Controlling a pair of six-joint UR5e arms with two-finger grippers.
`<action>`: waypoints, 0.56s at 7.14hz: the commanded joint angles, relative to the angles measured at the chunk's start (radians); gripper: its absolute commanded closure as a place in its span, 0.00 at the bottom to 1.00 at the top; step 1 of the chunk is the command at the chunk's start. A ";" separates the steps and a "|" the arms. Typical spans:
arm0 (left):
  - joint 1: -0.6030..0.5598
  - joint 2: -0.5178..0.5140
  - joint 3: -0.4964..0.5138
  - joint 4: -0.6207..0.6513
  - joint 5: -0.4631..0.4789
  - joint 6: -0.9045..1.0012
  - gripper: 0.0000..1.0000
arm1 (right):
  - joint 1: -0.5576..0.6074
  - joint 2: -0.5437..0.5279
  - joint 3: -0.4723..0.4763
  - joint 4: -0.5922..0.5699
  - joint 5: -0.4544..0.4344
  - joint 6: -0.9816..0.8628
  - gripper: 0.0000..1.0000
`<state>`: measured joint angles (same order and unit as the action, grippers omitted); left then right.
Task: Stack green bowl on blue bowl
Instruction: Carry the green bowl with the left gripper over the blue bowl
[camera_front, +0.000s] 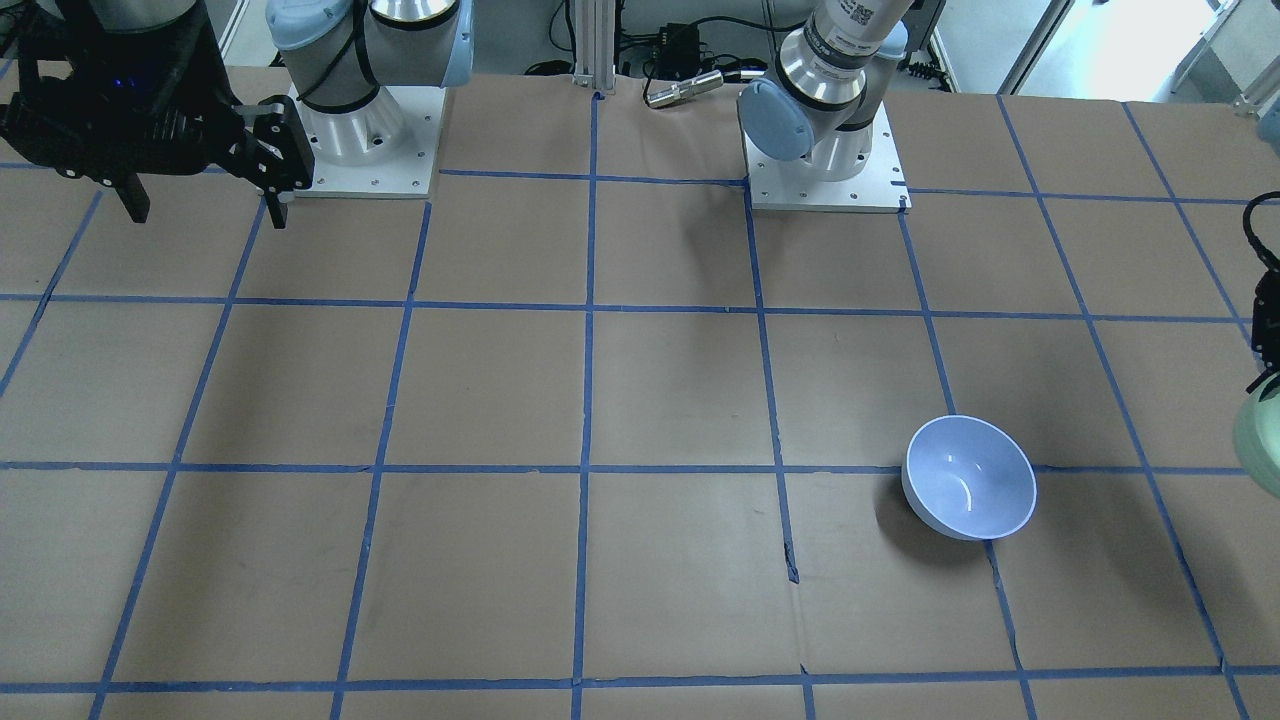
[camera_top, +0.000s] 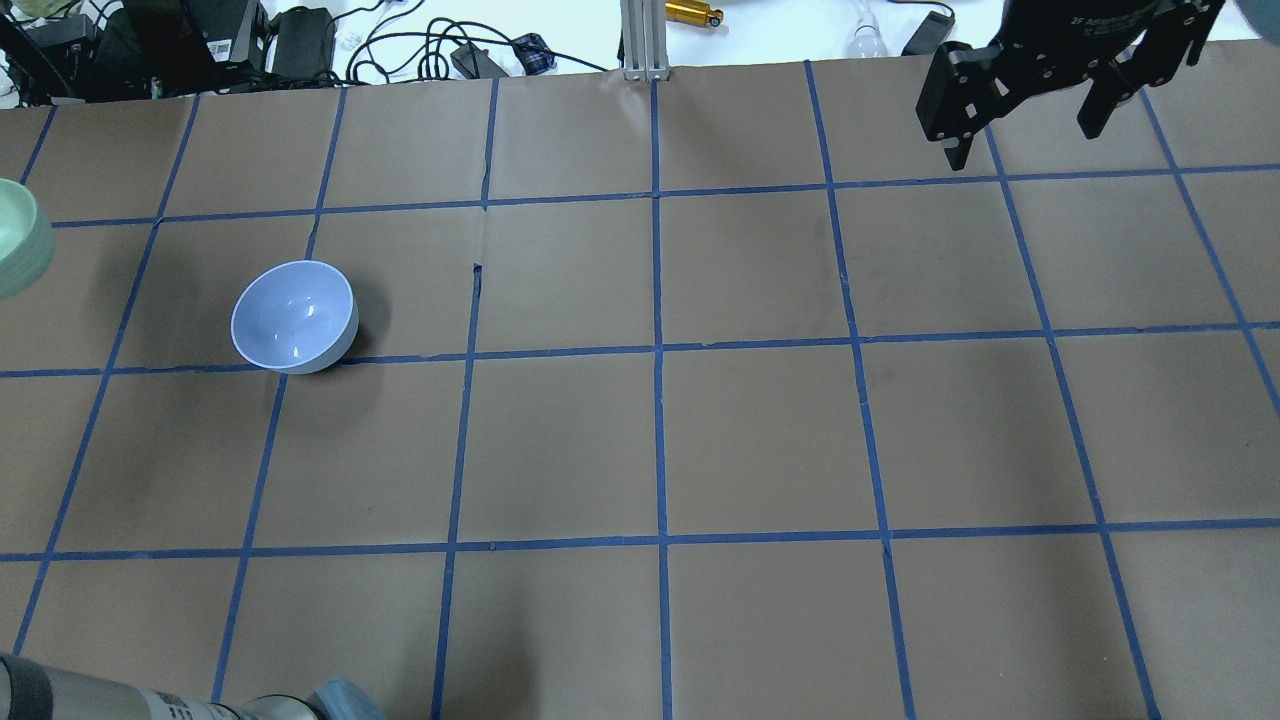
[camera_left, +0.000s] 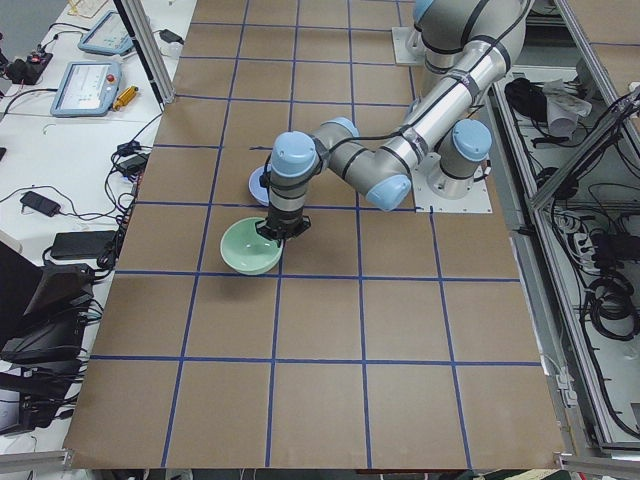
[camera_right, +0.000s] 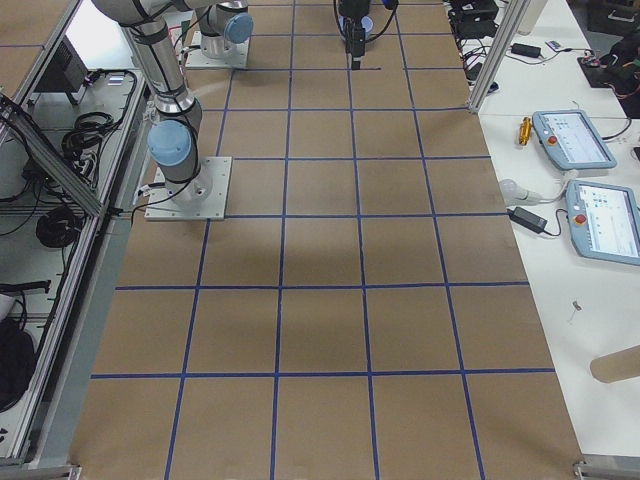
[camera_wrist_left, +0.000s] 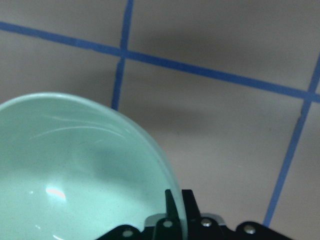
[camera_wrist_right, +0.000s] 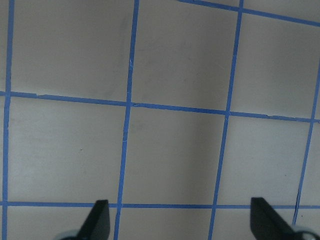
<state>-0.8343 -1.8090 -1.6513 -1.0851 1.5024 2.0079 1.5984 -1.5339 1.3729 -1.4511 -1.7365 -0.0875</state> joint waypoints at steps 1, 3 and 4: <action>-0.130 0.036 -0.019 -0.010 -0.021 -0.211 1.00 | 0.000 0.000 0.000 0.000 0.000 0.000 0.00; -0.237 0.068 -0.109 -0.009 -0.028 -0.457 1.00 | 0.000 0.000 0.000 0.000 0.000 0.000 0.00; -0.299 0.079 -0.152 0.017 -0.024 -0.544 1.00 | 0.000 0.000 0.000 0.000 0.000 0.000 0.00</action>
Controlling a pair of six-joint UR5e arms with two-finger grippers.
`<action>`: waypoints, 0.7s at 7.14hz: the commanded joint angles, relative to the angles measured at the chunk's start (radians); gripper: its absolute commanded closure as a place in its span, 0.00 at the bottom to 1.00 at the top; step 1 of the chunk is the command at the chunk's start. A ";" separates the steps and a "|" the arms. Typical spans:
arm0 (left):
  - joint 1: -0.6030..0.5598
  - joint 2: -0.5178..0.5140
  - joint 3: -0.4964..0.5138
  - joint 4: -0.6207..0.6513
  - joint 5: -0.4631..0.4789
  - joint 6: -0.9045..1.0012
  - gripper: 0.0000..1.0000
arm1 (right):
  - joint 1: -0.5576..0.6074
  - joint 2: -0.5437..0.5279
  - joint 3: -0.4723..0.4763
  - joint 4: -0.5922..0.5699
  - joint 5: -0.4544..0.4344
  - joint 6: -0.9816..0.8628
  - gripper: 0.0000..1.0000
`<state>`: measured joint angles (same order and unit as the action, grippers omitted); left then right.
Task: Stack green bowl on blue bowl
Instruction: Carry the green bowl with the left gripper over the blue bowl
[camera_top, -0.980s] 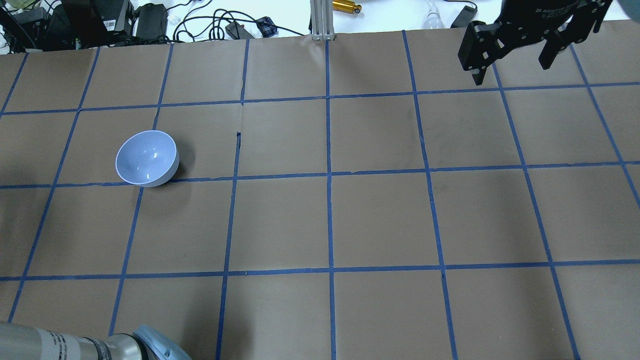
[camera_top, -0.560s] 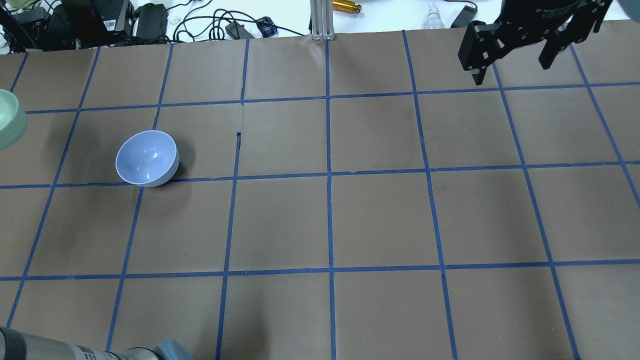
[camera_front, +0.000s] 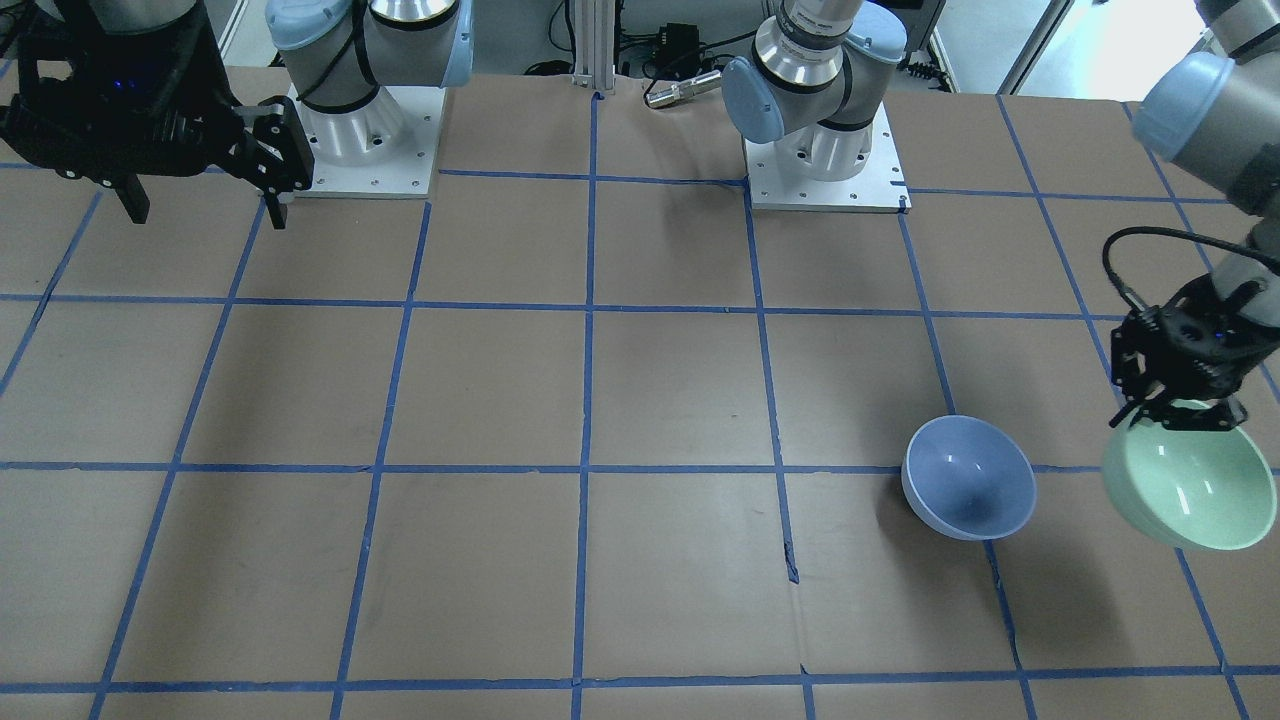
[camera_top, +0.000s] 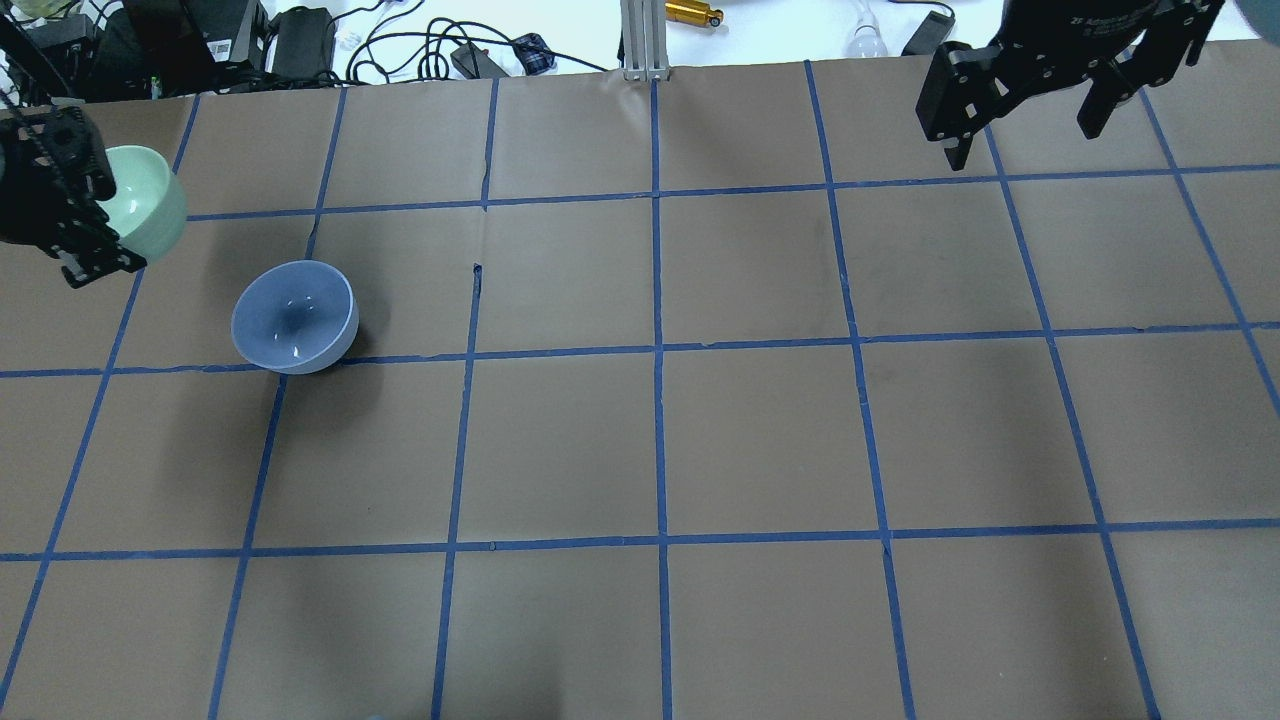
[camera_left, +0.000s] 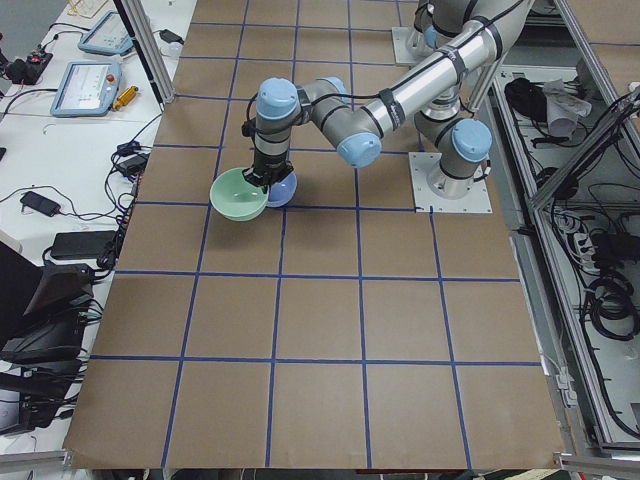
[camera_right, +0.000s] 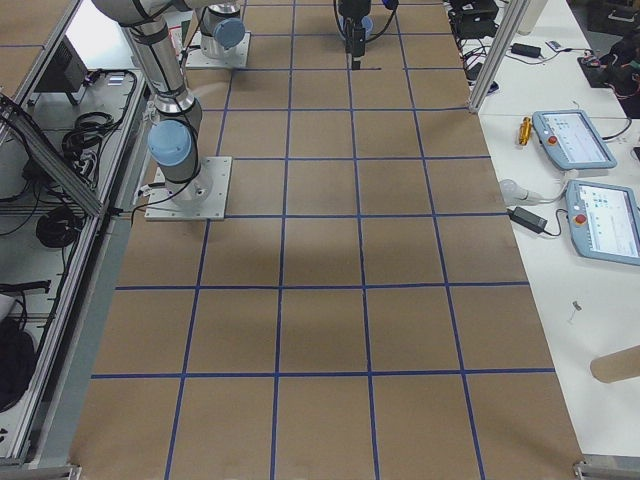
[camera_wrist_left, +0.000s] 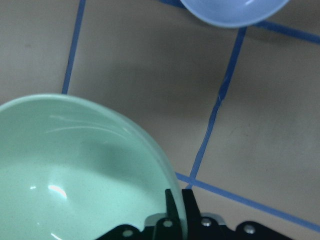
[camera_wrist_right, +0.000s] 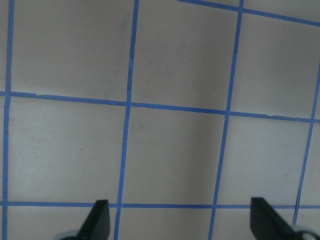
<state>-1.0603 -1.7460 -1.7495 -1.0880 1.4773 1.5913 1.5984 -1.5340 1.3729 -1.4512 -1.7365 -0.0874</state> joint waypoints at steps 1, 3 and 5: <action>-0.117 0.025 -0.077 0.029 0.001 -0.205 1.00 | 0.000 0.000 0.000 0.000 0.000 0.000 0.00; -0.182 0.039 -0.103 0.030 0.001 -0.304 1.00 | -0.001 0.000 0.000 0.000 0.000 0.000 0.00; -0.196 0.034 -0.148 0.087 0.000 -0.327 1.00 | -0.002 0.000 0.000 0.000 0.000 0.000 0.00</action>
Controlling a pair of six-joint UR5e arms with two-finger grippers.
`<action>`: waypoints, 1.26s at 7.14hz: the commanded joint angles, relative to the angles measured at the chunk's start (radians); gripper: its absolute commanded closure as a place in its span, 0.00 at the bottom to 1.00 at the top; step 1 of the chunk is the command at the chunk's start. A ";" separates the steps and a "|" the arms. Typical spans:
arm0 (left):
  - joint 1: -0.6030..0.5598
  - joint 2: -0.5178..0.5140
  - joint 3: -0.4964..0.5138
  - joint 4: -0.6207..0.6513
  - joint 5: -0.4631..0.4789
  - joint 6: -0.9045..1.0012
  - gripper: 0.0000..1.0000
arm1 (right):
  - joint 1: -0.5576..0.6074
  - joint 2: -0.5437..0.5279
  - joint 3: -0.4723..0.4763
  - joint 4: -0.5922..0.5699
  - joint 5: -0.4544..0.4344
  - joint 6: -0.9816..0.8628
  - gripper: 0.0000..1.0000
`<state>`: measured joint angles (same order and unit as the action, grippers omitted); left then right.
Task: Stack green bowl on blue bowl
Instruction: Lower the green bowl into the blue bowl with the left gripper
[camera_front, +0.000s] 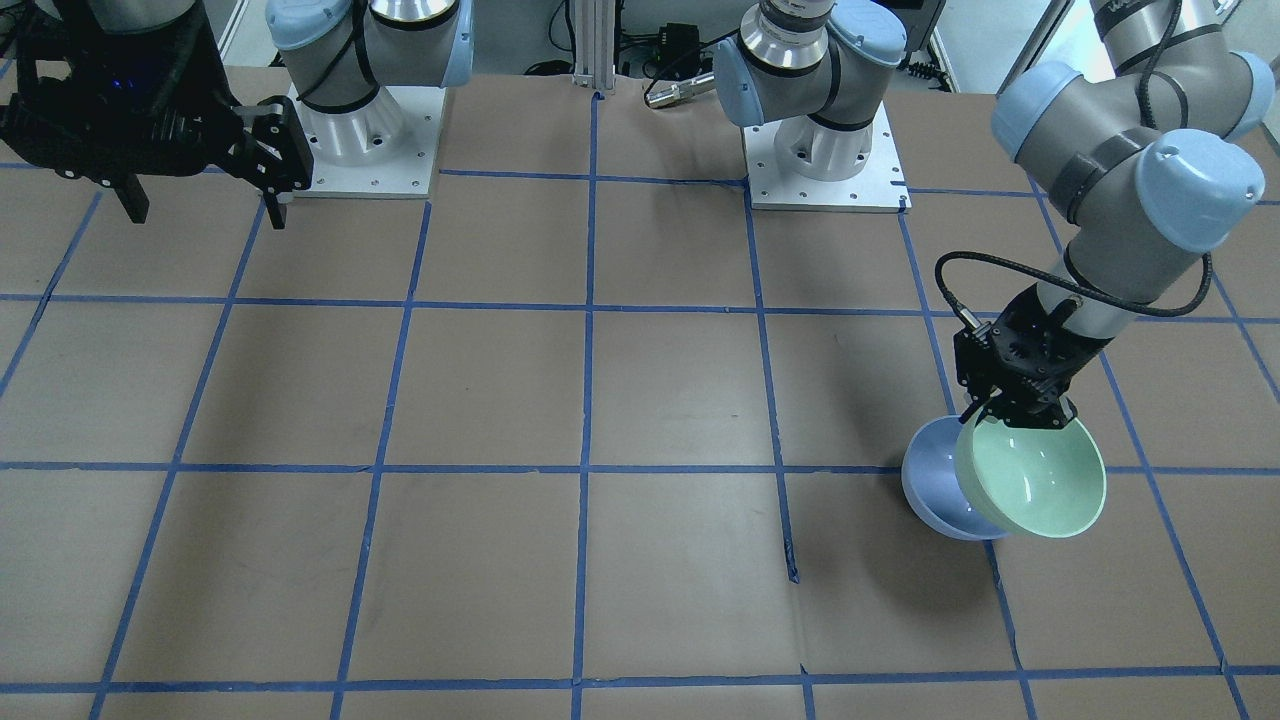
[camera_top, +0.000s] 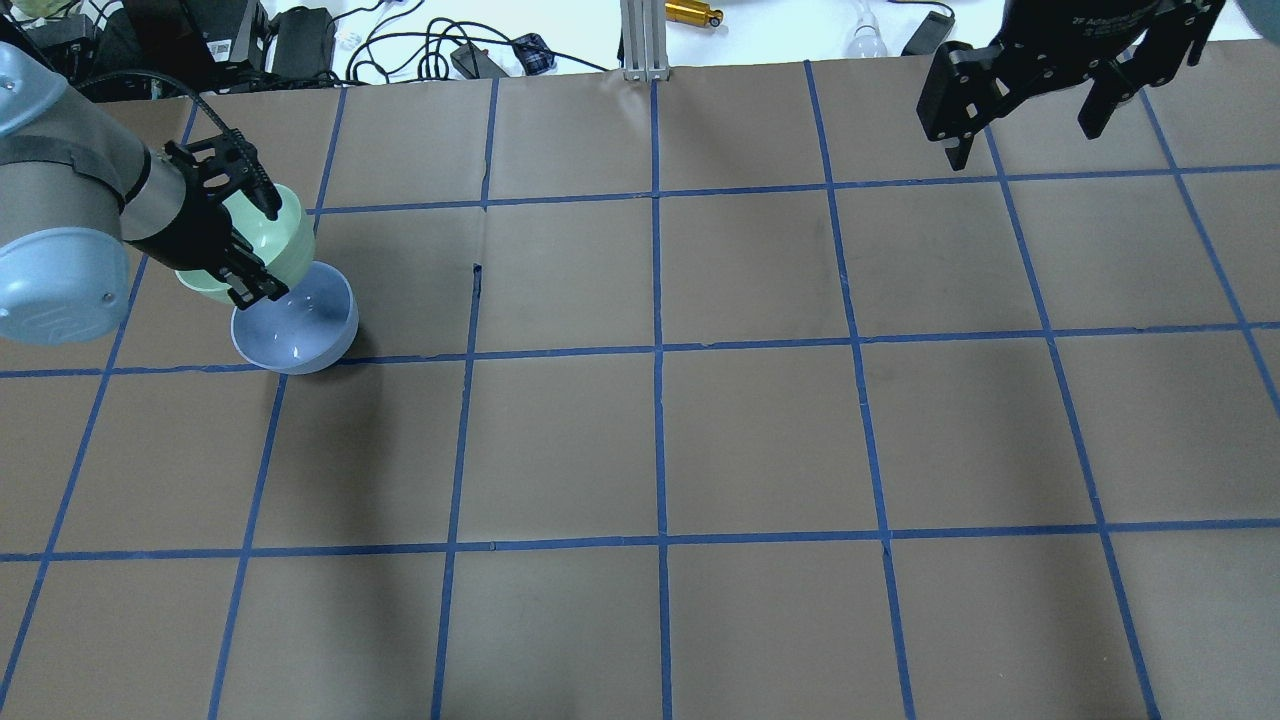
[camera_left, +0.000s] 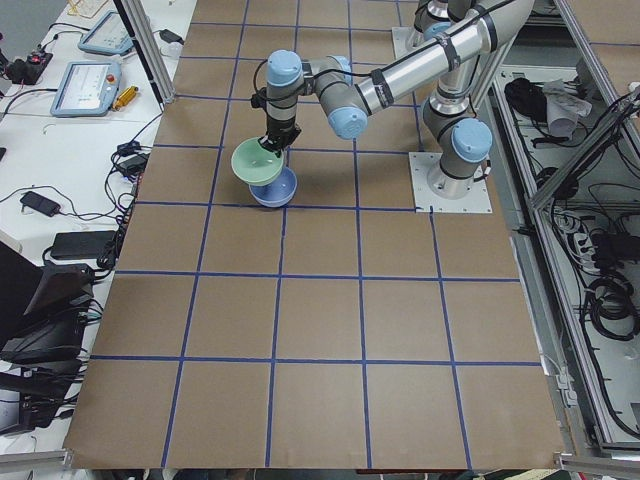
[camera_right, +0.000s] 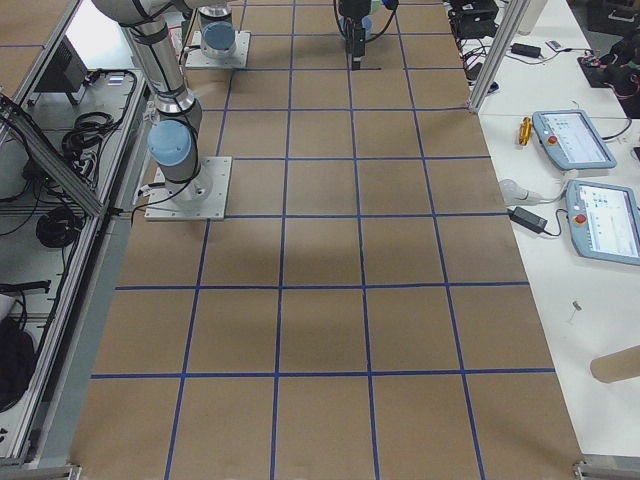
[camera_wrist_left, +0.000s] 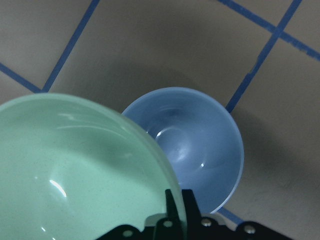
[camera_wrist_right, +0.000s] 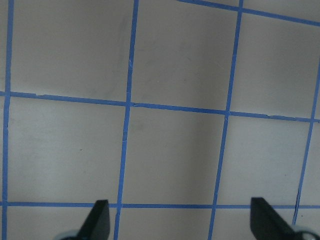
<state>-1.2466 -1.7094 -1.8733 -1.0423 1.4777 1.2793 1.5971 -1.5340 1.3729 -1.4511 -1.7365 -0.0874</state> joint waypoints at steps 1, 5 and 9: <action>-0.008 -0.022 -0.027 0.063 0.015 0.003 1.00 | 0.001 0.000 0.000 0.000 0.000 0.000 0.00; -0.007 -0.039 -0.056 0.064 0.068 0.005 1.00 | 0.001 0.000 0.000 0.000 0.000 0.000 0.00; -0.010 -0.038 -0.053 0.051 0.076 -0.068 0.00 | 0.000 0.000 0.000 0.000 0.000 0.000 0.00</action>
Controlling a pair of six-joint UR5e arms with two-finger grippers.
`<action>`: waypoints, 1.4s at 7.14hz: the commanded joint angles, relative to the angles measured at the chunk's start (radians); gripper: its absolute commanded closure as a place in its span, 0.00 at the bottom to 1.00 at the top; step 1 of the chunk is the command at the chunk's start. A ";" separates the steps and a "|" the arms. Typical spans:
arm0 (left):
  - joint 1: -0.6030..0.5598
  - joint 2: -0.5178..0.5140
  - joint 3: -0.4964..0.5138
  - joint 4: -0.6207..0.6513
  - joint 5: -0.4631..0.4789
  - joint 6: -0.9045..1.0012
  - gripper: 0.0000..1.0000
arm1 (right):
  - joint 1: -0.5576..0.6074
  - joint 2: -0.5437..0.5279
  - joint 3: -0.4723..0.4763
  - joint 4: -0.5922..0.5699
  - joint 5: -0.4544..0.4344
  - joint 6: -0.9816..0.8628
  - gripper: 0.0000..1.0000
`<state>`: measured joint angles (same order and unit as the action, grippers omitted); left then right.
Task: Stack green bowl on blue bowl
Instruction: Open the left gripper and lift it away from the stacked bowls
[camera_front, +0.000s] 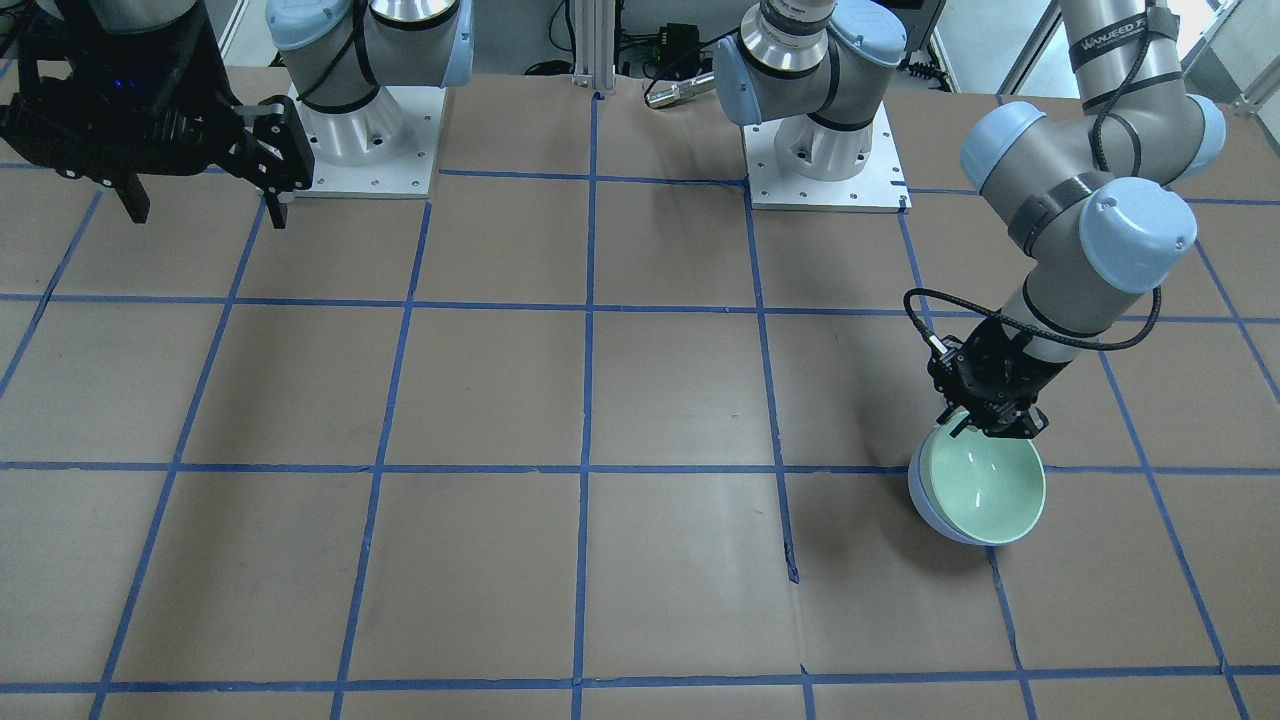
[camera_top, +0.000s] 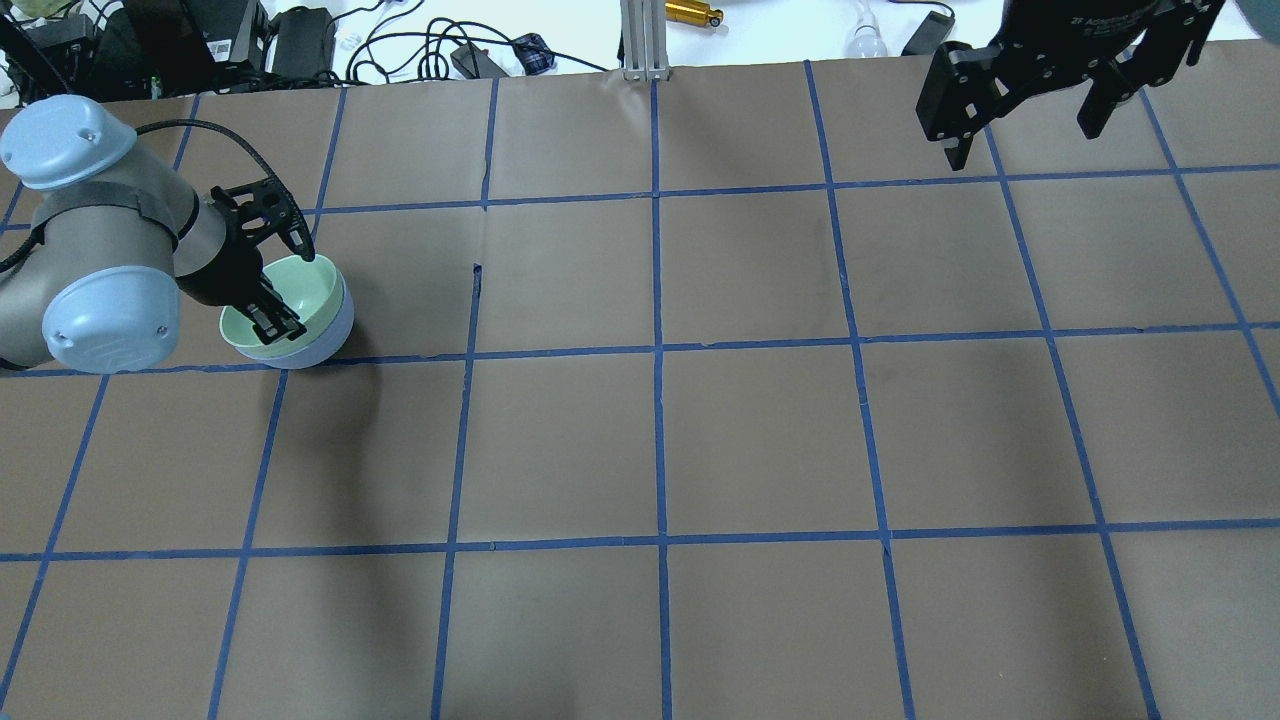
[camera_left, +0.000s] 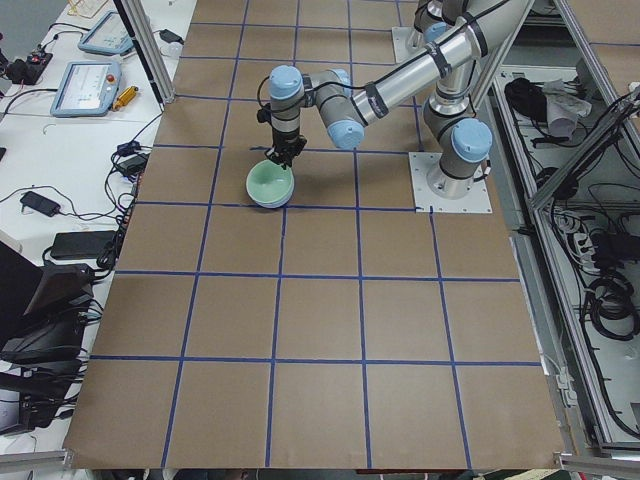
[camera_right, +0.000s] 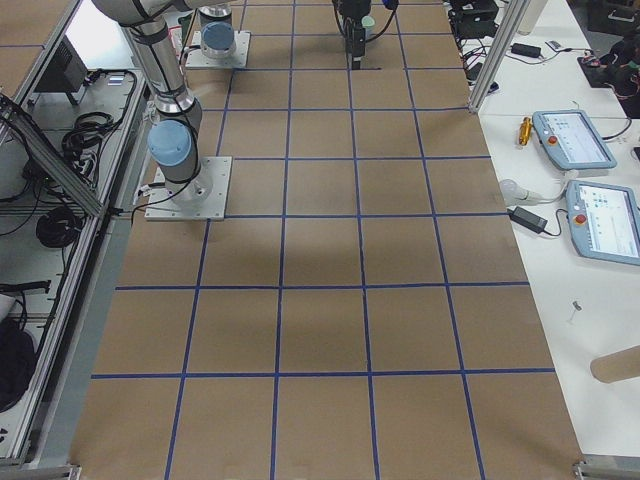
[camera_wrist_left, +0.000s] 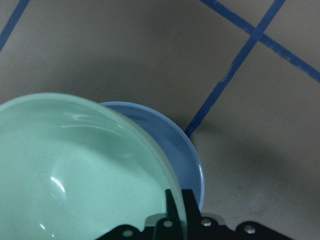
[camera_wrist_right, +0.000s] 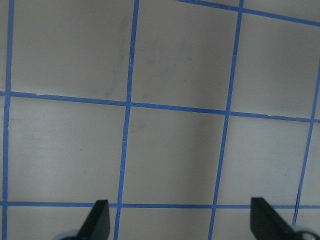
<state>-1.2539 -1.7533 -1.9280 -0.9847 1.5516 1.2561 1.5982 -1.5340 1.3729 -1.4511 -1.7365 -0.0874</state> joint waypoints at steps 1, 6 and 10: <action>-0.008 0.029 0.006 -0.011 0.024 -0.141 0.00 | 0.000 0.000 0.000 0.000 0.000 0.000 0.00; -0.125 0.119 0.196 -0.258 0.024 -0.735 0.00 | 0.000 0.000 0.000 0.000 0.000 0.000 0.00; -0.240 0.170 0.257 -0.400 0.024 -1.183 0.00 | -0.001 0.000 0.000 0.000 0.000 0.000 0.00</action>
<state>-1.4604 -1.6080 -1.6802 -1.3575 1.5740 0.2060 1.5977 -1.5340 1.3729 -1.4512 -1.7365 -0.0874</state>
